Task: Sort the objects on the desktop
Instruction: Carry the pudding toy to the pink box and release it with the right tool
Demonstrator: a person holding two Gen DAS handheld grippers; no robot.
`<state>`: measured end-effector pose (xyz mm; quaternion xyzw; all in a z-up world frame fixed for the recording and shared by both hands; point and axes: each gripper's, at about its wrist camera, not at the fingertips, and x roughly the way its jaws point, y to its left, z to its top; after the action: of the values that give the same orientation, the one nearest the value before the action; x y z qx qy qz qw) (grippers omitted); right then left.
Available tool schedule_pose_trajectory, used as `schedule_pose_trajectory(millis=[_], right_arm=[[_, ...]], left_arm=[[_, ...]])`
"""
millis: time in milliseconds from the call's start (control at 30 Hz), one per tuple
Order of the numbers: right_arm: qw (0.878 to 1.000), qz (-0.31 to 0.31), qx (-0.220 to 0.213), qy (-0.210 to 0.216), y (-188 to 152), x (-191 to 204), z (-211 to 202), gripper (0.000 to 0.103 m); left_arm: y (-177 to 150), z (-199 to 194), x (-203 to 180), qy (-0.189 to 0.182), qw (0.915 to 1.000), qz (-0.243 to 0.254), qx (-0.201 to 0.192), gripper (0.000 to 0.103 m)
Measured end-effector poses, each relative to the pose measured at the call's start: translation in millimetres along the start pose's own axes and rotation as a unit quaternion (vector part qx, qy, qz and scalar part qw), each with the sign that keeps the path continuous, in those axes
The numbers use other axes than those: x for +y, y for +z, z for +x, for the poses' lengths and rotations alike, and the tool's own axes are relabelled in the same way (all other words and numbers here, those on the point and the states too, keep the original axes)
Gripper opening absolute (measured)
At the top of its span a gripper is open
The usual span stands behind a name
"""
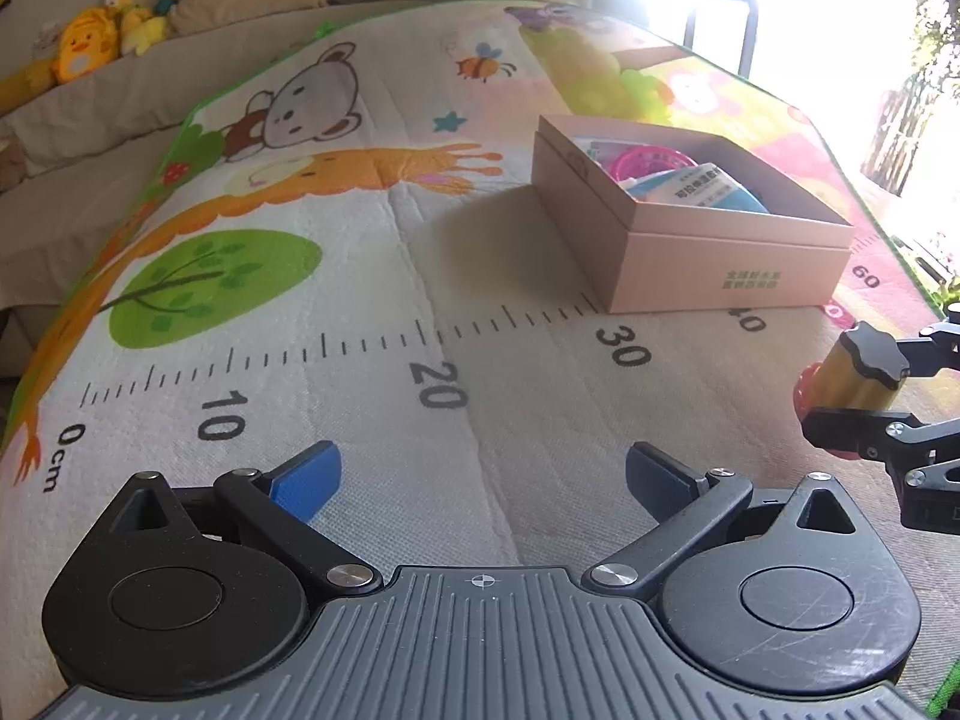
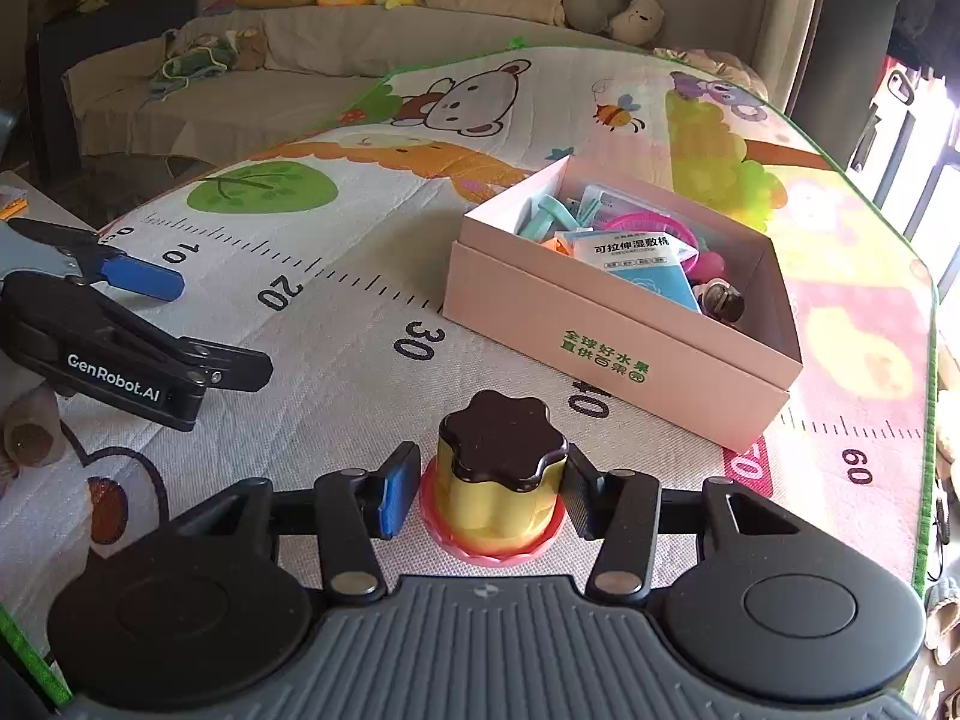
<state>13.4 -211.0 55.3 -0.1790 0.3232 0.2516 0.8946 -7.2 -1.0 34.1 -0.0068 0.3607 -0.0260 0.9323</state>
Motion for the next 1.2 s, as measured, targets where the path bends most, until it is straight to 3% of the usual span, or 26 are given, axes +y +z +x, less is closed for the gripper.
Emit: schedule_pose_trajectory(millis=[133,367,633,700,800,1000,1200], right_arm=[[1.0,0.013,-0.015,0.007,9,-13,-28,0.05],[0.992,0.081,-0.099,-0.016,66,-75,-63,0.05],[0.984,0.125,-0.105,-0.066,125,-131,8,0.051],[0.984,0.138,-0.09,-0.065,131,-140,29,0.06],[0.98,0.173,-0.091,-0.047,125,-151,37,0.061],[0.973,0.198,-0.104,-0.053,90,-152,24,0.08],[0.967,0.244,-0.054,-0.051,49,-160,45,0.081]], left_arm=[[5,-11,-14,-0.011,0.9997,0.018,-0.012,0.103],[17,-26,-33,-0.025,0.9981,0.044,-0.037,0.103],[18,-18,-38,-0.018,0.9981,0.055,-0.022,0.103],[18,-16,-35,-0.012,0.9984,0.052,-0.018,0.103],[17,-13,-29,-0.001,0.9988,0.046,-0.015,0.103],[17,-4,-26,0.011,0.9993,0.035,-0.008,0.103],[15,0,-35,0.002,0.9991,0.042,-0.002,0.103]])
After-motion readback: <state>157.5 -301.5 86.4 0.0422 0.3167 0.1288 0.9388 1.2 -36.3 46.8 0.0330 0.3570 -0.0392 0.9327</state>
